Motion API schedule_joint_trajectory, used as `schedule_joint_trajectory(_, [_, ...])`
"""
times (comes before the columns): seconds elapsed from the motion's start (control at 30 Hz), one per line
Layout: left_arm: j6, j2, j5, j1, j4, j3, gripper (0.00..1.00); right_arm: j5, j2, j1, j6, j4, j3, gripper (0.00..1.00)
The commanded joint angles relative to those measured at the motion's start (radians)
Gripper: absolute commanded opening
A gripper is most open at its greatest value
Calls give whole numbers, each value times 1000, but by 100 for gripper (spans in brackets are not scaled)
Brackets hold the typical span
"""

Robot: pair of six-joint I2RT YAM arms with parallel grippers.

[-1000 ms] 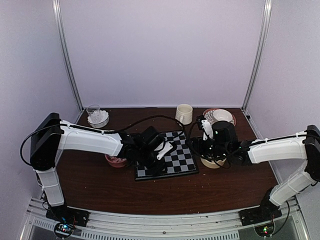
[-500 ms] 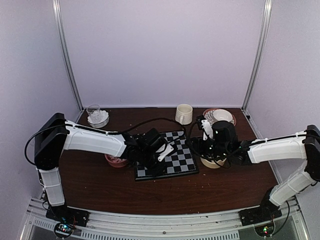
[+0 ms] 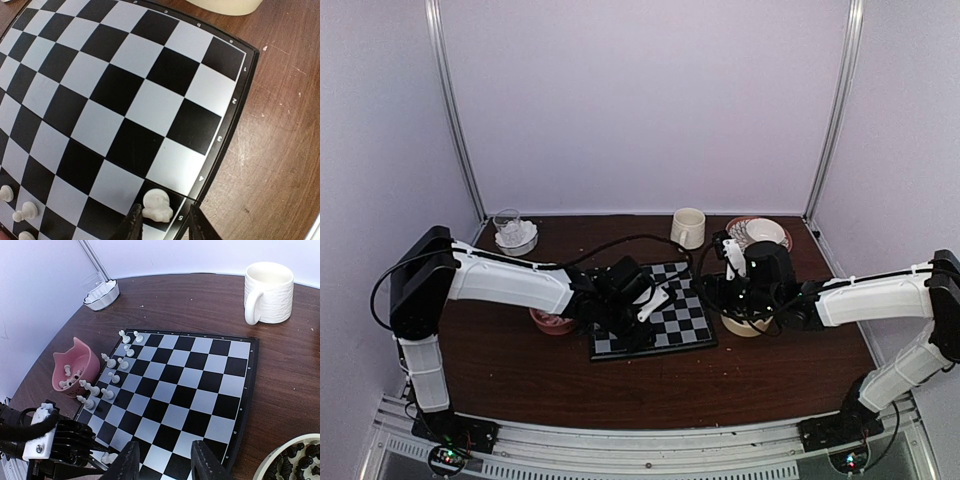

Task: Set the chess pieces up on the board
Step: Pick up the knight from the chessboard.

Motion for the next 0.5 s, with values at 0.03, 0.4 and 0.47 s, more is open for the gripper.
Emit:
schedule_joint_trajectory(0.03, [15, 7, -19, -5, 45, 20, 30, -9, -6, -9, 5, 11, 8, 37])
schedule_joint_trajectory(0.4, [17, 8, -60, -5, 35, 22, 18, -17, -3, -12, 7, 11, 10, 37])
schedule_joint_trajectory(0.47, [19, 7, -62, -6, 35, 22, 17, -19, -2, -12, 8, 11, 10, 37])
